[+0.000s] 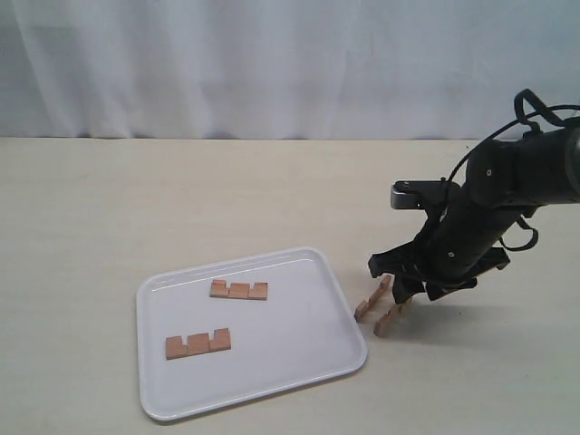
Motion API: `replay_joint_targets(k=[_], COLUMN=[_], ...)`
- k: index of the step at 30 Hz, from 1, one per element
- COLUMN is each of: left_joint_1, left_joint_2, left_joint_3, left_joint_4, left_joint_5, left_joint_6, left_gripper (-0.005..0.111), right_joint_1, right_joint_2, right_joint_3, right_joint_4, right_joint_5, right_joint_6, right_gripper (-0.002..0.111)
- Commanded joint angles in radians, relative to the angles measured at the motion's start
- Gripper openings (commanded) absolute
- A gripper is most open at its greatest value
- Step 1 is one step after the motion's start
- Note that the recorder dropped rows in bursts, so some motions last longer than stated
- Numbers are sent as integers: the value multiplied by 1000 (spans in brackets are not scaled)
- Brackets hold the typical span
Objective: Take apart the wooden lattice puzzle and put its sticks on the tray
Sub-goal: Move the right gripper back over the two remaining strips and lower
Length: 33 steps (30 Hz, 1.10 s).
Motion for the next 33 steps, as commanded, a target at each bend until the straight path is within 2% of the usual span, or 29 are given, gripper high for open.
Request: replay_joint_targets(k=[1,16,33], left_joint_1=[-3,-3,-3], left_joint_2=[-1,-1,-1], left_joint_3=[3,3,3], left_joint_4=[2,2,2], left_joint_5=[-11,-11,-11], left_joint_6=[-1,-1,-1], left_gripper=[0,0,0], right_joint_1=[0,0,0], right_joint_2=[10,17,16], right_joint_3=[5,15,15], right_joint_4=[7,44,44], right_joint_5=[-57,-104,-24], right_joint_6=[4,0,8], right_gripper=[48,47,45])
